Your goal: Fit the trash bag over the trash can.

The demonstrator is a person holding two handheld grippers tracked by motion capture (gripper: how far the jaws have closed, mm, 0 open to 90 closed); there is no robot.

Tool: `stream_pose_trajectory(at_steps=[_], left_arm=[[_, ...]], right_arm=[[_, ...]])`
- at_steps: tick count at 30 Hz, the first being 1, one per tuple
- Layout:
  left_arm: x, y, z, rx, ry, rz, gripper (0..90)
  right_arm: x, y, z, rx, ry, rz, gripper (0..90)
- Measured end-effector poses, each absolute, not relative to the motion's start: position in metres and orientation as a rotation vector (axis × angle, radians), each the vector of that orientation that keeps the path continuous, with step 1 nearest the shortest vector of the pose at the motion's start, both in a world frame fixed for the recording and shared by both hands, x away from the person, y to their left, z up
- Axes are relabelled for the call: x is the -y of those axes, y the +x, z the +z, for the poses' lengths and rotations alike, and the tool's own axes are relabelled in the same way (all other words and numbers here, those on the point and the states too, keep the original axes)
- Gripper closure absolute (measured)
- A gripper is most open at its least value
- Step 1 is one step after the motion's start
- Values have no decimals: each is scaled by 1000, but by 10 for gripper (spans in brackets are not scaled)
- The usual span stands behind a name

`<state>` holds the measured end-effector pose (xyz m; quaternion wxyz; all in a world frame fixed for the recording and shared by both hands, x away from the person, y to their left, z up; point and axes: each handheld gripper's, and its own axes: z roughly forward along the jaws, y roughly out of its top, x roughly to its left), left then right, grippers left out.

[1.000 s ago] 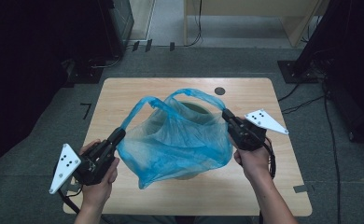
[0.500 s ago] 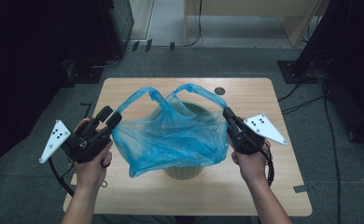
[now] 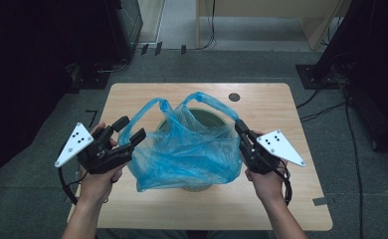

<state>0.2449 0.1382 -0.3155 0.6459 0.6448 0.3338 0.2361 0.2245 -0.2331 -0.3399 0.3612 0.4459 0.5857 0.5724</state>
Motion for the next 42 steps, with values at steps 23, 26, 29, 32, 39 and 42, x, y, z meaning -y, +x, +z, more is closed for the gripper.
stream_pose_trajectory(at_steps=[23,26,29,32,39,42], left_arm=[[-148,154,-405,-24,1712,215,900],[-134,146,-423,12,1879,264,900],[-130,152,-437,-46,1956,331,900],[-139,166,-444,-189,1939,390,900],[-166,198,-447,-456,1903,574,900],[-168,205,-438,-547,1854,695,900]], right_arm=[[265,222,-387,-1507,1361,1412,900],[264,226,-388,-1504,1367,1410,900],[262,228,-387,-1497,1368,1419,900],[260,228,-387,-1495,1359,1426,900],[253,222,-388,-1548,1287,1412,900],[249,220,-385,-1550,1256,1408,900]])
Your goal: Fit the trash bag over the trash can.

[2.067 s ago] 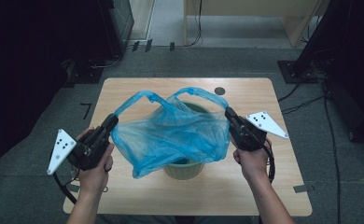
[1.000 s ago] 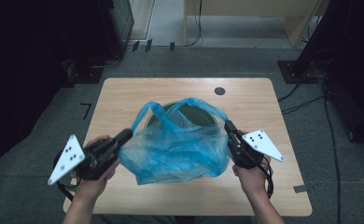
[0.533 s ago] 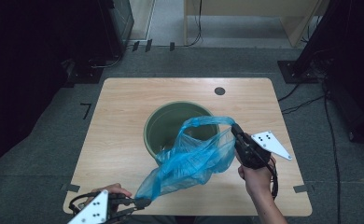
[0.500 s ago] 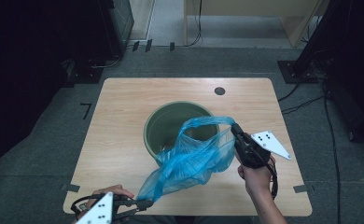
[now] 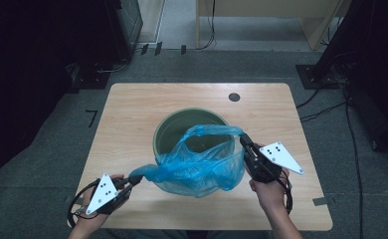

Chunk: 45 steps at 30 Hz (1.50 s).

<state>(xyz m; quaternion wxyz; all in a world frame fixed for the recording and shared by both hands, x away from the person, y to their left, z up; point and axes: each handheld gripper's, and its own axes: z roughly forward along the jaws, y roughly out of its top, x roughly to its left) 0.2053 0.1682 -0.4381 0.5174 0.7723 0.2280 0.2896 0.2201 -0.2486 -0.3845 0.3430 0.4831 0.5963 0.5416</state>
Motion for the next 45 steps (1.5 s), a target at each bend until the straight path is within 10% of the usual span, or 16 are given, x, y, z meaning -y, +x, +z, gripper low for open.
stream_pose_trajectory(at_steps=[15,27,36,45], left_arm=[[-156,273,-415,-1002,1636,709,846],[-165,258,-381,-725,1555,407,257],[-144,231,-360,-669,1541,538,263],[-157,221,-343,-542,1510,317,287]], right_arm=[[245,232,-387,-1522,1346,1415,900],[241,212,-380,-1444,1329,1461,900],[234,206,-377,-1452,1293,1457,900],[242,204,-372,-1421,1297,1455,900]])
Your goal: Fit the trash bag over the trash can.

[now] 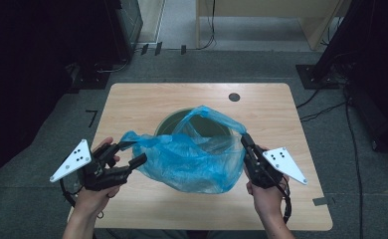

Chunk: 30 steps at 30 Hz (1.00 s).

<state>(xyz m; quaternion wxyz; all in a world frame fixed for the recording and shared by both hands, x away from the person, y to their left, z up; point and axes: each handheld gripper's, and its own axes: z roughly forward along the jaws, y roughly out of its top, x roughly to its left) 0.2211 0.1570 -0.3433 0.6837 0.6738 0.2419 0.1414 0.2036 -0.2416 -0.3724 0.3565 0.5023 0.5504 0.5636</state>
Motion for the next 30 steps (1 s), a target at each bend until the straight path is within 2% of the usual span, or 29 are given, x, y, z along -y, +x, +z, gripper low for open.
stream_pose_trajectory(at_steps=[3,12,16,17,20,21,22,23,25,29,30], left_arm=[[-152,216,-339,-527,1522,341,177],[-128,195,-313,-441,1512,521,181],[-99,179,-314,-275,1600,573,237],[-99,179,-314,-275,1600,573,262],[-85,172,-332,-114,1702,508,527],[-85,172,-332,-114,1702,508,620],[-85,167,-344,-25,1767,462,678],[-85,167,-344,-25,1767,462,704],[-94,163,-365,57,1853,370,771],[-108,170,-388,28,1927,312,863],[-114,174,-396,-11,1939,303,863]], right_arm=[[242,204,-373,-1424,1300,1459,900],[223,195,-369,-1464,1208,1450,900],[218,191,-366,-1469,1168,1462,900],[218,191,-366,-1469,1168,1462,900],[216,188,-365,-1481,1147,1479,900],[217,187,-365,-1482,1140,1478,900],[219,187,-365,-1479,1137,1476,900],[219,187,-365,-1479,1137,1476,900],[226,186,-366,-1468,1147,1462,900],[236,190,-370,-1463,1186,1446,900],[240,192,-372,-1464,1210,1445,900]])
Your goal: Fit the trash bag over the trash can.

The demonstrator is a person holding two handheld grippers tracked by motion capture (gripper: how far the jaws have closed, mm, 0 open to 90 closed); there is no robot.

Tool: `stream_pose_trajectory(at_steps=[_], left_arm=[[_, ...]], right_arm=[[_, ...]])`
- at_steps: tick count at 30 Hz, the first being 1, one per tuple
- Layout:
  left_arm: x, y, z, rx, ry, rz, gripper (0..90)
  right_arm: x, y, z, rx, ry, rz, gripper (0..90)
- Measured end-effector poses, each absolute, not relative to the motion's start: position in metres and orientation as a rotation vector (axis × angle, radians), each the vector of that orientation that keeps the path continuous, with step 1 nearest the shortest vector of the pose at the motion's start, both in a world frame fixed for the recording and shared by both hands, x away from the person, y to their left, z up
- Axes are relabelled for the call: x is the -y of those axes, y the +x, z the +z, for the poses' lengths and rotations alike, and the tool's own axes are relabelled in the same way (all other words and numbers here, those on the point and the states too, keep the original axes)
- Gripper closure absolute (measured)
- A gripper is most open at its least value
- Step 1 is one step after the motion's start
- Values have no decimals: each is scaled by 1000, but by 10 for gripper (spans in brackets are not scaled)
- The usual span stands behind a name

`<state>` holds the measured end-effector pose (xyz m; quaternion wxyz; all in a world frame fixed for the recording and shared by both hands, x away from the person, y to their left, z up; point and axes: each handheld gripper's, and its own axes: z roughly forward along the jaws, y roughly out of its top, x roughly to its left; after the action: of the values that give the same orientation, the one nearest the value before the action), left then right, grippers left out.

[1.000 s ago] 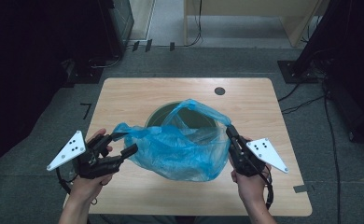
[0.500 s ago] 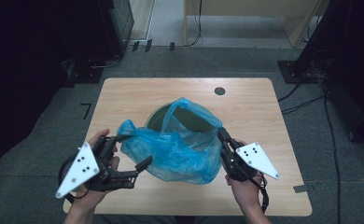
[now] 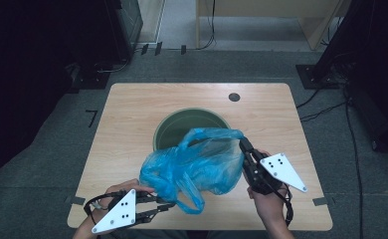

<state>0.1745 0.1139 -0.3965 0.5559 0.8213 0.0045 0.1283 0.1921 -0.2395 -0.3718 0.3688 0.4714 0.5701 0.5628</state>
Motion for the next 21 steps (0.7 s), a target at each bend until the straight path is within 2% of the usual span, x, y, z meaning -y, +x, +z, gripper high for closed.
stream_pose_trajectory(at_steps=[3,4,5,9,14,17,19,20,21], left_arm=[[-129,189,-411,-127,1929,296,895],[-133,193,-413,-147,1913,284,898],[-144,203,-418,-241,1882,285,900],[-158,220,-431,-394,1893,320,900],[-163,230,-435,-557,1870,404,900],[-162,237,-426,-729,1803,512,887],[-167,235,-419,-702,1704,462,747],[-167,235,-419,-702,1704,462,667],[-172,230,-411,-638,1634,401,572]], right_arm=[[245,198,-377,-1463,1266,1440,900],[247,200,-379,-1464,1279,1442,900],[247,203,-382,-1465,1288,1431,900],[246,209,-387,-1476,1306,1421,900],[243,213,-391,-1501,1306,1416,900],[238,215,-391,-1513,1297,1406,900],[238,214,-390,-1503,1303,1416,900],[239,214,-389,-1495,1300,1418,900],[239,212,-387,-1486,1301,1420,900]])
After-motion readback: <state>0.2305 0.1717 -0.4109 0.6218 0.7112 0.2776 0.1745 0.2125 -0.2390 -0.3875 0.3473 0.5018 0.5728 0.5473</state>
